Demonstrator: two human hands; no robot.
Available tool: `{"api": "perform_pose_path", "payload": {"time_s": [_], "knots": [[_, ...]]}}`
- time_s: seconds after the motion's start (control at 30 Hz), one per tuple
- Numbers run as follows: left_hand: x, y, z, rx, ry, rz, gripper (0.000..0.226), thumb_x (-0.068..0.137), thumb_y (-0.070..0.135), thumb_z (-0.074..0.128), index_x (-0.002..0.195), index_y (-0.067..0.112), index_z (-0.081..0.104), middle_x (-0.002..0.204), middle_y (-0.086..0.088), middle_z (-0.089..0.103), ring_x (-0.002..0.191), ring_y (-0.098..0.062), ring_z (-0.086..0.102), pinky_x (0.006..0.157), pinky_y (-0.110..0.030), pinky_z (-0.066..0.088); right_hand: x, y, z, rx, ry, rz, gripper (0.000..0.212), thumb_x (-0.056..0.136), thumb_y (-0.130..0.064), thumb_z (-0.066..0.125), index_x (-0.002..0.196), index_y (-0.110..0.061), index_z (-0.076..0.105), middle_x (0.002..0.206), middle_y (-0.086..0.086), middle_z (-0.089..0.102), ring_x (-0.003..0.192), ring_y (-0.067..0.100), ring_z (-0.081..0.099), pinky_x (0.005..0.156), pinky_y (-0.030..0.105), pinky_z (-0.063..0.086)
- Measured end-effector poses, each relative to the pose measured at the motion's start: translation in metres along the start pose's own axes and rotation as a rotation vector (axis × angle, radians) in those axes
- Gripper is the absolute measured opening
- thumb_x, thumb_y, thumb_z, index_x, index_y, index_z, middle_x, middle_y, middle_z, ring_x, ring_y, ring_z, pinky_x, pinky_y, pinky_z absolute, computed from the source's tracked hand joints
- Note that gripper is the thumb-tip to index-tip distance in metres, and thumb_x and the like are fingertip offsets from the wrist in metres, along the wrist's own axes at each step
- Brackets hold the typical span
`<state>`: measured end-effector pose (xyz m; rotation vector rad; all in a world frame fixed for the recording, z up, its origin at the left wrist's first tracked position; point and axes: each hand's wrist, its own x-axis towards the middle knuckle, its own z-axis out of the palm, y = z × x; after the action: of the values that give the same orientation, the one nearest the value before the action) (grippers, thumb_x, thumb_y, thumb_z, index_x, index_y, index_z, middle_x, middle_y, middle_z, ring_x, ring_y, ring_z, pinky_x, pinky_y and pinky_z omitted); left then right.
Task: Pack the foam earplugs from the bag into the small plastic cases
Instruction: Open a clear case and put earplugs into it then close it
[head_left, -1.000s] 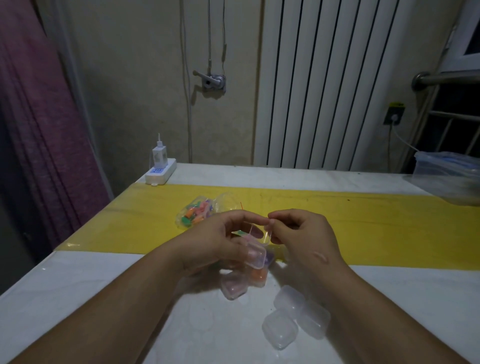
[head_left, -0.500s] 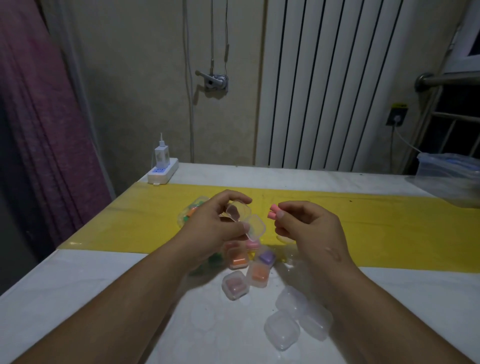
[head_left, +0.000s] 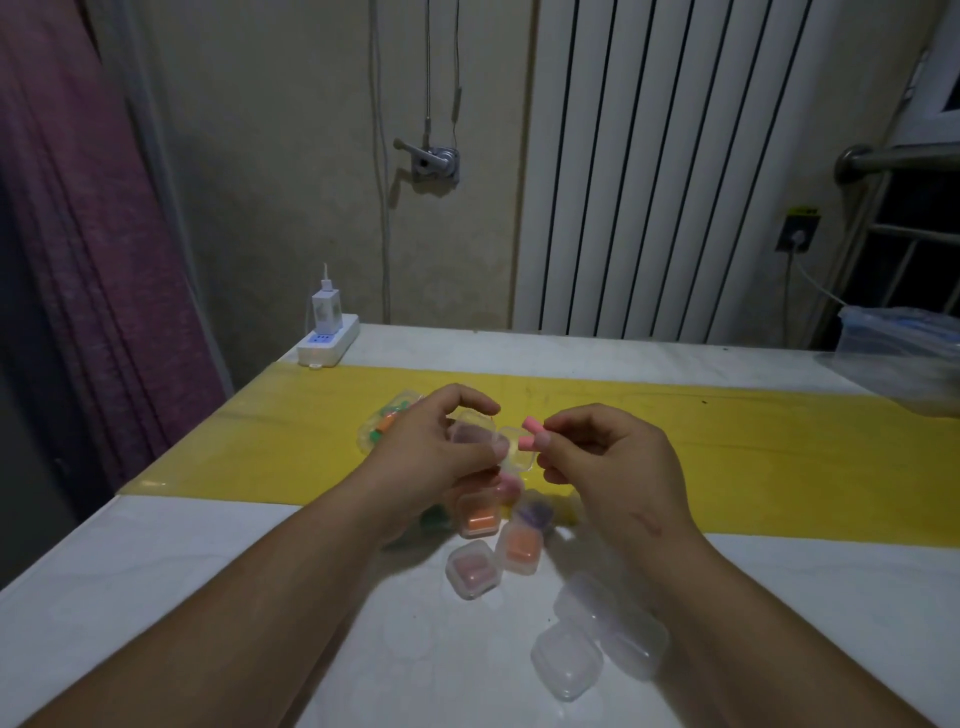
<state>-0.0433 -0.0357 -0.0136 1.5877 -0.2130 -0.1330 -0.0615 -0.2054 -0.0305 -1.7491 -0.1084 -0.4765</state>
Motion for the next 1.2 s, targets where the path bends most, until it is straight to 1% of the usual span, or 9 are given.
{"api": "perform_pose_path", "payload": {"time_s": [0.17,0.3,0.4,0.5,0.63,0.8,0.97,1.13,1.2], "knots": [[-0.001,-0.004,0.0,0.1,-0.065,0.013,0.036,0.079,-0.003,0.074,0.109,0.014,0.067,0.095,-0.012,0.071,0.079,-0.019,0.074,0.066,-0.027,0.059,0.002,0.002,-0.001,-0.135,0.007,-0.022,0.01,0.08,-0.027,0.081,0.077,-0.026,0.071,0.069,-0.009,0.073,0.066,0.009,0.067,0.065,0.031,0.057],[0.0,-0.004,0.002,0.085,-0.048,0.01,0.037,0.077,-0.008,0.074,0.11,0.009,0.066,0.089,-0.01,0.073,0.076,-0.016,0.074,0.065,-0.028,0.059,0.001,0.001,-0.001,-0.228,-0.012,-0.065,0.015,0.08,-0.022,0.079,0.071,-0.031,0.071,0.065,-0.023,0.065,0.058,-0.001,0.054,0.053,0.009,0.037],[-0.002,-0.001,0.003,0.091,-0.023,0.022,0.036,0.078,-0.009,0.073,0.109,0.008,0.066,0.076,0.003,0.07,0.064,-0.004,0.07,0.054,-0.015,0.052,-0.001,0.004,0.002,-0.321,-0.039,-0.073,0.009,0.082,-0.026,0.076,0.076,-0.034,0.074,0.07,-0.023,0.063,0.061,-0.004,0.051,0.054,0.01,0.033],[-0.001,-0.001,0.003,0.083,-0.043,0.038,0.035,0.08,-0.009,0.071,0.111,0.007,0.064,0.068,0.009,0.072,0.062,0.001,0.069,0.053,-0.012,0.051,0.001,0.006,0.004,-0.407,-0.026,-0.087,0.006,0.083,-0.039,0.074,0.085,-0.033,0.076,0.087,-0.014,0.056,0.075,-0.003,0.05,0.062,0.013,0.032],[-0.001,-0.002,0.002,0.052,-0.078,0.058,0.035,0.08,-0.009,0.07,0.111,0.006,0.064,0.07,0.013,0.072,0.065,-0.002,0.07,0.055,-0.015,0.052,0.001,0.003,0.005,-0.35,-0.011,-0.05,0.008,0.083,-0.039,0.074,0.083,-0.032,0.071,0.084,-0.01,0.059,0.073,0.003,0.053,0.059,0.012,0.036],[0.0,0.0,0.003,-0.085,-0.078,0.031,0.035,0.087,0.005,0.068,0.119,0.017,0.061,0.087,-0.01,0.073,0.08,-0.026,0.071,0.068,-0.036,0.061,-0.004,-0.003,0.006,0.071,-0.052,0.212,0.024,0.084,-0.023,0.076,0.093,-0.024,0.054,0.077,0.009,0.072,0.067,0.019,0.069,0.064,0.046,0.057],[0.003,0.001,0.0,-0.367,-0.114,-0.06,0.03,0.099,0.024,0.04,0.111,0.005,0.06,0.097,-0.029,0.062,0.086,-0.038,0.061,0.089,-0.054,0.05,-0.002,-0.01,0.0,0.209,0.024,0.23,0.025,0.077,-0.015,0.082,0.092,-0.012,0.063,0.077,0.011,0.074,0.066,0.018,0.067,0.063,0.032,0.054],[0.001,-0.005,0.003,-0.141,-0.113,0.05,0.023,0.086,0.003,0.066,0.108,0.009,0.067,0.103,-0.023,0.067,0.089,-0.034,0.067,0.085,-0.051,0.057,-0.007,-0.012,0.004,0.284,-0.022,0.253,0.004,0.087,-0.01,0.071,0.089,-0.007,0.071,0.073,0.007,0.071,0.061,0.016,0.062,0.057,0.028,0.054],[0.001,-0.005,0.004,-0.104,-0.071,0.078,0.027,0.084,0.0,0.068,0.11,0.009,0.065,0.096,-0.019,0.07,0.082,-0.03,0.07,0.072,-0.04,0.061,-0.007,-0.015,0.006,0.396,-0.035,0.318,0.017,0.096,-0.007,0.056,0.09,-0.004,0.071,0.076,0.012,0.071,0.061,0.016,0.062,0.052,0.026,0.052]]}}
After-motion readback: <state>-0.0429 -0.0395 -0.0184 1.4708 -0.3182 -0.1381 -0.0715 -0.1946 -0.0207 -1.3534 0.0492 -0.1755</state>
